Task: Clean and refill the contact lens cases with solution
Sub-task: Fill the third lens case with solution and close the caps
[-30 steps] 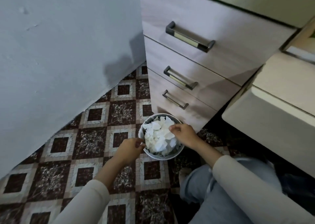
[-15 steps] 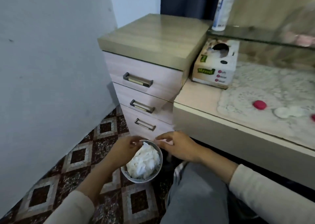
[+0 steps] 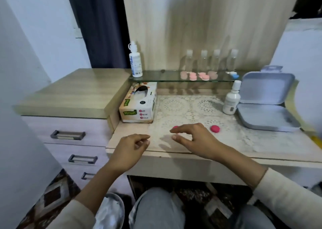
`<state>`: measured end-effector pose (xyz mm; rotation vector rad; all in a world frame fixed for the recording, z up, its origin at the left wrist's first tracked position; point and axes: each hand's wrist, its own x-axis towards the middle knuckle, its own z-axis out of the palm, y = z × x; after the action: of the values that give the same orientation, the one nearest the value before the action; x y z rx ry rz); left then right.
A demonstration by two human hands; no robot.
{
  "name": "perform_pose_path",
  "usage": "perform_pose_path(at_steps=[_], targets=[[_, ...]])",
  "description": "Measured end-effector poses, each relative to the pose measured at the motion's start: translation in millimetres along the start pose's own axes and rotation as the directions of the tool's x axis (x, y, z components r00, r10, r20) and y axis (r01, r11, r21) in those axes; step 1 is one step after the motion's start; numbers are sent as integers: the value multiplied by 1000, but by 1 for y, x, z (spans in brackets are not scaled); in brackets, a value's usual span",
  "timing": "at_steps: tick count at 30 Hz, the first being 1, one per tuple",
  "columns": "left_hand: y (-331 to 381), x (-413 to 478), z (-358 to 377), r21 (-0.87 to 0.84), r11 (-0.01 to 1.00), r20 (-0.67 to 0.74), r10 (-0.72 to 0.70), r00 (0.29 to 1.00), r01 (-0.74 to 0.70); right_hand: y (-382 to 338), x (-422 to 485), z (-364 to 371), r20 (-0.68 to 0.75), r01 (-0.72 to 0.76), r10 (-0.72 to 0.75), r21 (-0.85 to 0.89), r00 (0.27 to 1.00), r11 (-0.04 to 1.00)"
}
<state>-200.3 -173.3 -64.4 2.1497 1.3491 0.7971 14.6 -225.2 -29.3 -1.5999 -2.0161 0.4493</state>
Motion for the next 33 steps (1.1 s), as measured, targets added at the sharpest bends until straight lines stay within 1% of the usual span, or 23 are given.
perform_pose_path(at_steps=[3,8,11,15,17,19,22,24,25,28,33], targets=[[14,22,18,29,997,31,75,997,-76,30,-10,-23,-88,-103,96,-76,991,992],[19,52,45,108,989,91,95,991,-105,74,-25,-38,-219,-252,212,-177,952,951],[19,63,58,128,984,94,111,989,-123,94,-31,-38,-284,-309,257,-159,924,938],[25,76,71,100,985,113,133,985,-144,107,-35,-34,-296,-342,286,-155,911,927],[27,82,78,95,982,133,148,980,-161,110,-35,-35,-334,-351,295,-121,895,929],[27,87,84,104,976,145,175,974,-191,112,-31,-41,-435,-375,320,-45,842,926],[27,97,89,119,967,154,206,966,-225,119,-16,-56,-587,-451,358,-13,726,892],[26,103,91,121,963,166,221,961,-242,127,-4,-67,-634,-504,407,31,658,863],[25,105,92,119,962,174,224,959,-246,132,1,-71,-633,-529,438,52,638,847],[22,107,93,104,963,178,230,957,-250,144,16,-79,-622,-588,490,60,610,807],[19,106,95,111,958,180,241,954,-264,153,32,-80,-626,-625,512,51,588,779]])
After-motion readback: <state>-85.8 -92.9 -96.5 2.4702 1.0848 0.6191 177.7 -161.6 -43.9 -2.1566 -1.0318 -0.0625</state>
